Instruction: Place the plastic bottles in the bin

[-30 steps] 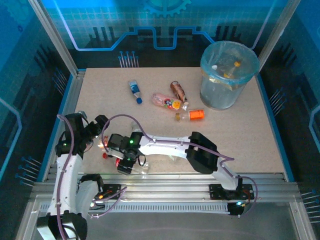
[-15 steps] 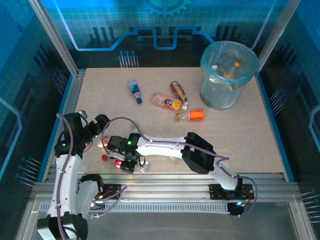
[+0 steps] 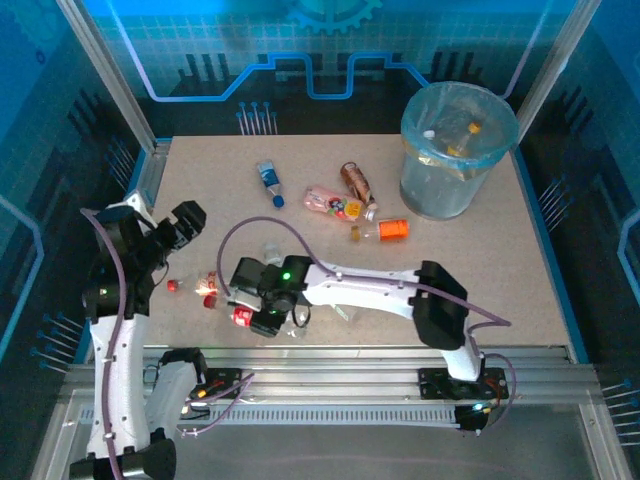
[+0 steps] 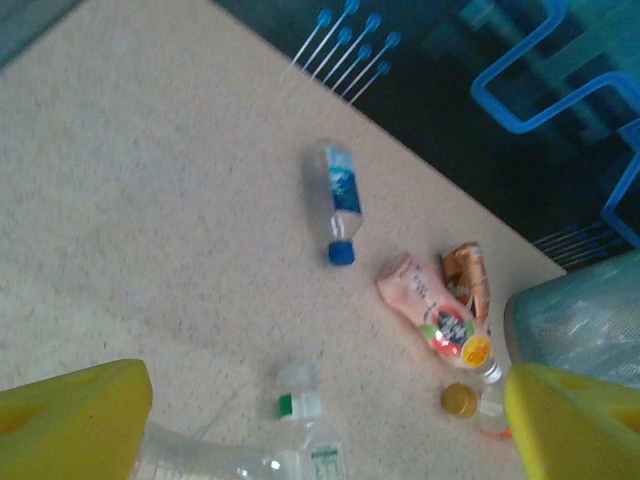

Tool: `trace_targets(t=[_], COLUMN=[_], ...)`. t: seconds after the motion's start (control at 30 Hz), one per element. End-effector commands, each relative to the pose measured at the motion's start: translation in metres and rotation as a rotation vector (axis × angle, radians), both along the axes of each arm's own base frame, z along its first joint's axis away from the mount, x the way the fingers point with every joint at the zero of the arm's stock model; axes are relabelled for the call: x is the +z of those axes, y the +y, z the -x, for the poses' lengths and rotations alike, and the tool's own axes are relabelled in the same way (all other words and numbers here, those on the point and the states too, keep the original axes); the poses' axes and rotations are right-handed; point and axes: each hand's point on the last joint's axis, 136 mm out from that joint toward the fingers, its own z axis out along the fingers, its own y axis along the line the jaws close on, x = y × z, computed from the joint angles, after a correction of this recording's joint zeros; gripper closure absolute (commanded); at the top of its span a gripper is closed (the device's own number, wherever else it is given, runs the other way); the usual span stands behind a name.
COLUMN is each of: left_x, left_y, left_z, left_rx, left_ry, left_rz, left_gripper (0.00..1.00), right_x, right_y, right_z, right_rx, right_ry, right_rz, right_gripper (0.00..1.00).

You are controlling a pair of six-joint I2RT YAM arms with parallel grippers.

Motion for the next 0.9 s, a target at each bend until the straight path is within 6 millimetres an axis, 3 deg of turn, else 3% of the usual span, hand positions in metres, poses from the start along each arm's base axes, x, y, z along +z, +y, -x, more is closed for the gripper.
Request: trace_targets(t=[0.0,0.2,0.33,0.4,0.57,0.67,0.77,0.87], left_x=[0.036,0.079,0.106,0.115,0.130,0.133,0.129,0.126], left_y=[0.008,0.008,-0.019,-0.047,-0.143,-0.207,-0.264,-0.308], left_z=[-0.003,-0.031,-0.060,-0.078,-0.117,-0.129,-0.135,-0.136], left_rx=[0.004,-0.013,-0.092,-0.167,-0.416,-0.590,-0.739,-0.850], left_ry=[-0.084,-0.166,-0.244,-0.258,-0.295,-0.313,-0.303,-0.300], left_rz=[-0.105,-0.093,-0.109,-0.149,-0.183,-0.197,-0.203,-0.211], left_gripper=[0.10,0.13,0.14,0.14,0.14,0.13,0.13,0.13], right_x=[0.044,0.126,0.190,0.221,0.294,0.326,0.343,0.346], right_y=[-0.017,-0.074,-0.135,-0.166,-0.231,-0.268,-0.304,-0.332], right_z=[-0.027,-0.096,-0.162,-0.191,-0.255,-0.291,-0.326,-0.355], right_rx=[-0.094,-0.282,-0.489,-0.589,-0.780,-0.885,-0.995,-1.090], right_ry=[-0.023,-0.127,-0.299,-0.385,-0.650,-0.790,-0.879,-0.939], right_rz=[-0.115,-0.299,-0.435,-0.511,-0.651,-0.652,-0.637,-0.618], right_gripper=[0.50,0.54,0.55,0.55,0.53,0.54,0.55,0.55])
